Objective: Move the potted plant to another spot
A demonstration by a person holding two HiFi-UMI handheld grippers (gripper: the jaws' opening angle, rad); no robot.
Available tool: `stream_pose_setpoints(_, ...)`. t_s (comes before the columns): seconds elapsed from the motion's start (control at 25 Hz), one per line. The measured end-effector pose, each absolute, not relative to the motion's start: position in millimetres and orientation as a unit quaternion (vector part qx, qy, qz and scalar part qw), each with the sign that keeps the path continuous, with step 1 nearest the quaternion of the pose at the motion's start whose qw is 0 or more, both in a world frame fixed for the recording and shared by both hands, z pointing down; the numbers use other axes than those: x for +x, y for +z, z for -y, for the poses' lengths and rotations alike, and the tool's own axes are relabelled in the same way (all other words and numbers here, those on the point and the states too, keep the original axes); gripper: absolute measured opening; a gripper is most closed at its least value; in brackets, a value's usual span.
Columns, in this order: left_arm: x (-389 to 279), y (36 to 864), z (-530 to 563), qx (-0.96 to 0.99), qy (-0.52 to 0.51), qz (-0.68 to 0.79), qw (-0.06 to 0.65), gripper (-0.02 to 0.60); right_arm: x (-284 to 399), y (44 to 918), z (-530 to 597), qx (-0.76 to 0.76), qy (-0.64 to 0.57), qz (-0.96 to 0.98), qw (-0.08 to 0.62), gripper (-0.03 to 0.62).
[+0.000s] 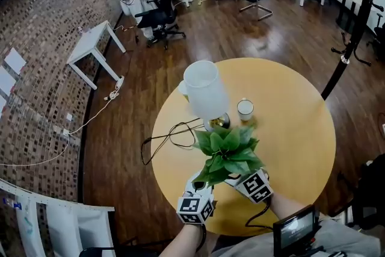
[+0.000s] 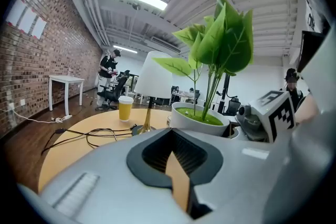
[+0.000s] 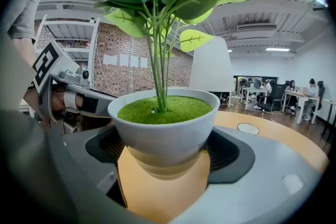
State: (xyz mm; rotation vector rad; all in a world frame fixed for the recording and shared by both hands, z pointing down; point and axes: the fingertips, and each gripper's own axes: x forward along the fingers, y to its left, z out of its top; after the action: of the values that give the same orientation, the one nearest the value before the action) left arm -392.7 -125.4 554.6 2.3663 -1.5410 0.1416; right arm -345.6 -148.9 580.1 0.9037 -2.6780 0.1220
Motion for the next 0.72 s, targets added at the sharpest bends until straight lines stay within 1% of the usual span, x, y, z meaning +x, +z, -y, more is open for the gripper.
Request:
stream_pose_setpoints(0.28,-406,587,140,0.824,0.061,0.535,0.174,0.002,-353,609,167,0.328,0.055,0.929,0.163,0.489)
stream_pose_setpoints(0.72,-397,634,167,0.819,0.072,0.528,0.212,0.002,-351,664,195,0.325,0.075,0.926,0.179,0.488)
